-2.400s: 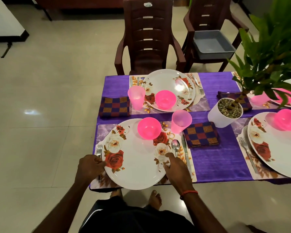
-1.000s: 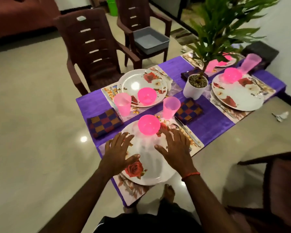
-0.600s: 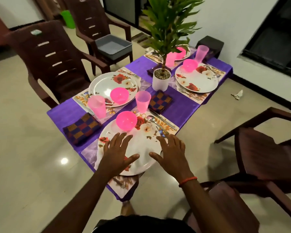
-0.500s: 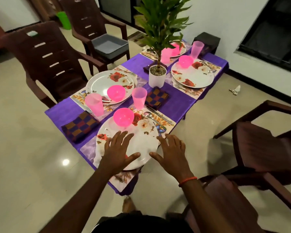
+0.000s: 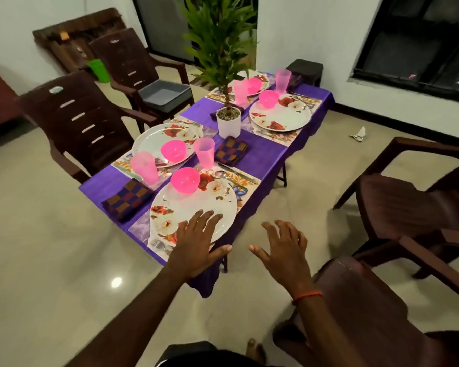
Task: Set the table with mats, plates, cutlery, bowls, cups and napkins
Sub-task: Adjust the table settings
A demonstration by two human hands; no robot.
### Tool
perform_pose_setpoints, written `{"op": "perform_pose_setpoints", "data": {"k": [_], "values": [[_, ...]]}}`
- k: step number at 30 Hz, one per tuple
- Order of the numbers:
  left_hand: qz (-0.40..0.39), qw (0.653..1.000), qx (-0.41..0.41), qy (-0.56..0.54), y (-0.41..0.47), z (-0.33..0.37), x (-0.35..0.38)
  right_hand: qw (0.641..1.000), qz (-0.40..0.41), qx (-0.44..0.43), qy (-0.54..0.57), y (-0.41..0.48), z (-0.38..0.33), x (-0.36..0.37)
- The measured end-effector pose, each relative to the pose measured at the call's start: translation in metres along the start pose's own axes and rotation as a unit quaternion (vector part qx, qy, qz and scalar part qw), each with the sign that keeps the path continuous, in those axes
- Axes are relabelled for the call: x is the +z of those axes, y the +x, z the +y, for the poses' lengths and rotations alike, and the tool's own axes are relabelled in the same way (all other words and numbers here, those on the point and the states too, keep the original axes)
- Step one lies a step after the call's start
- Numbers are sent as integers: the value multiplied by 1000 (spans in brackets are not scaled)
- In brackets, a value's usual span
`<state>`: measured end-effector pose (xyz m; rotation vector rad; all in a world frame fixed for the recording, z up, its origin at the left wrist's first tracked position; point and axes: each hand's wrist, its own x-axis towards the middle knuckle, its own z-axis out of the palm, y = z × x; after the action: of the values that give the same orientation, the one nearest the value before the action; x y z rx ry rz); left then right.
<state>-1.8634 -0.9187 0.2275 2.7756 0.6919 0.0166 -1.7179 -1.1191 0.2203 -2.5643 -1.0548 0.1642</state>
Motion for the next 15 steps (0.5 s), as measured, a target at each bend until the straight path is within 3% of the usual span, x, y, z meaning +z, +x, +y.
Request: {"op": "perform_pose_setpoints", "data": {"k": [15], "values": [[-16,984,176,-21,-62,68,11,988,72,127,-56,-151,4,-35]]}}
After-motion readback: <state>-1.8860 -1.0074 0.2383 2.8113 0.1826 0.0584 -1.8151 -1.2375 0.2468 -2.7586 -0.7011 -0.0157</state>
